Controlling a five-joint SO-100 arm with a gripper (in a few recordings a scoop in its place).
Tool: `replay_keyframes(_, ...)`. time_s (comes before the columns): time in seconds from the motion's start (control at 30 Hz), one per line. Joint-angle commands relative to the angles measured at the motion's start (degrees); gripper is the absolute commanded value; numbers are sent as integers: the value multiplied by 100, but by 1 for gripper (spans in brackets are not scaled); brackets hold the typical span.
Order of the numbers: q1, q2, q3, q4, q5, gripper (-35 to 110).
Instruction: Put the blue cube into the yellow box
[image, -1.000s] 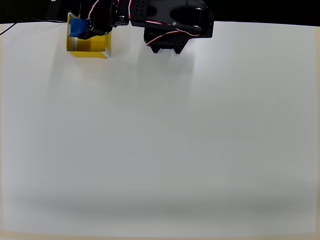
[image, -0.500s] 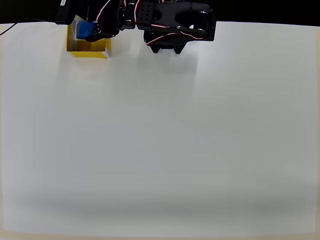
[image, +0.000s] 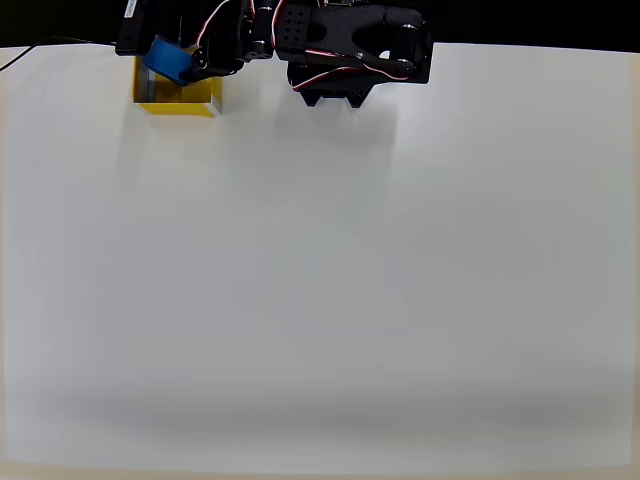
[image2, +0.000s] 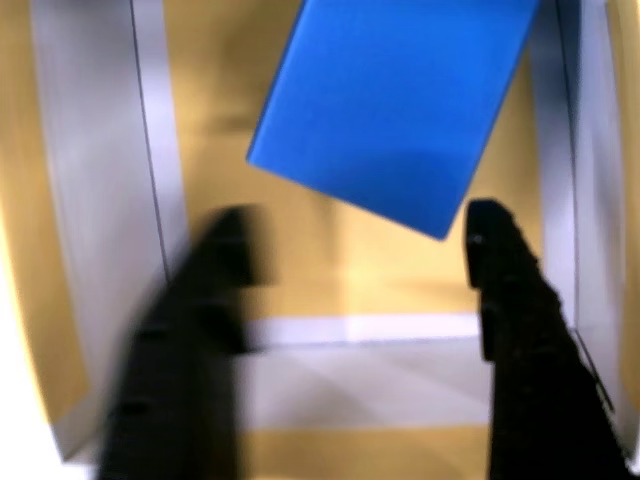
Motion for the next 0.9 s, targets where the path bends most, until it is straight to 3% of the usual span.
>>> replay_keyframes(0.0, -9, -26, -1178, 413, -272, 4)
replay_keyframes(0.2, -835, -202, -2320, 1521, -123, 0)
replay_keyframes(0.53, -3990, 185, -2936, 1362, 853, 0)
replay_keyframes(0.87, -6864, 888, -2276, 1274, 1213, 0)
